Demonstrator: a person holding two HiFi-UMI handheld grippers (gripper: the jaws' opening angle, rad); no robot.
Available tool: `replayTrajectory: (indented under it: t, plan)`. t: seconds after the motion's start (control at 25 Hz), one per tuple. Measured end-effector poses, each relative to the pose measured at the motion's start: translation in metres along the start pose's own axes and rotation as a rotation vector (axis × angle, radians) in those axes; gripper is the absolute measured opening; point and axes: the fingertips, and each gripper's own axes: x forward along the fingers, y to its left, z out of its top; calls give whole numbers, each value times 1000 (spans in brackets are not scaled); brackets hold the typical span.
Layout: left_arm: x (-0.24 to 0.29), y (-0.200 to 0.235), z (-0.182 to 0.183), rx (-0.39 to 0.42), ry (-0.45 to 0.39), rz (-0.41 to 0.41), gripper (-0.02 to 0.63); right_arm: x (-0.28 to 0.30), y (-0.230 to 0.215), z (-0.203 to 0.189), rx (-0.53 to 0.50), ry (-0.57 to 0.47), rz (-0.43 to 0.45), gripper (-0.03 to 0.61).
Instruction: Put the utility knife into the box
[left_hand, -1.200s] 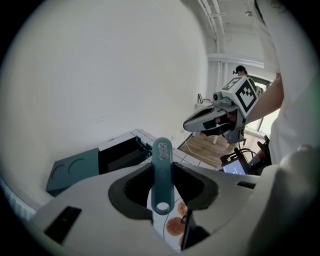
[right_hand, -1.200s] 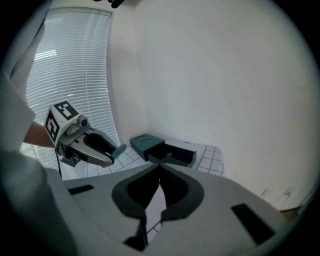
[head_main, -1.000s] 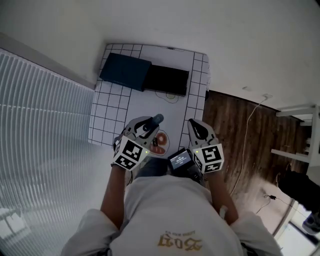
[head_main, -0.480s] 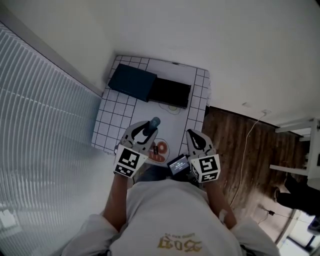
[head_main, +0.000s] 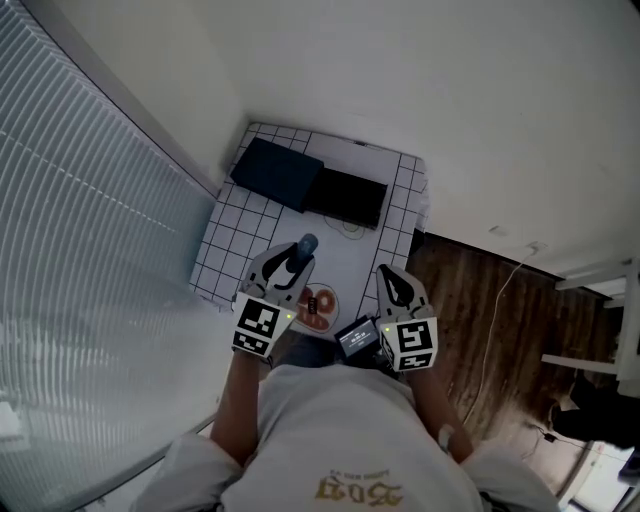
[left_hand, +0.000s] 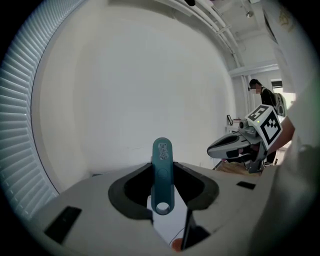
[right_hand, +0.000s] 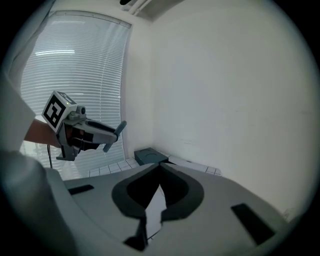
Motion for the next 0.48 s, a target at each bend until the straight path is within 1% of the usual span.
replayTrajectory:
  t: [0.12, 0.28, 0.36, 0.48]
  plan:
    - [-1, 4, 6, -18, -34, 27, 137, 1, -5, 2, 2, -6, -10, 7]
    - [1, 20, 7, -92, -72, 61, 137, 9, -12, 6, 12, -7, -27, 7]
    - [6, 26, 6, -133, -79, 46, 137, 14, -15, 8, 13, -4, -31, 6]
    - [18, 32, 3, -150, -70, 21, 137, 27, -19, 8, 2, 8, -30, 8]
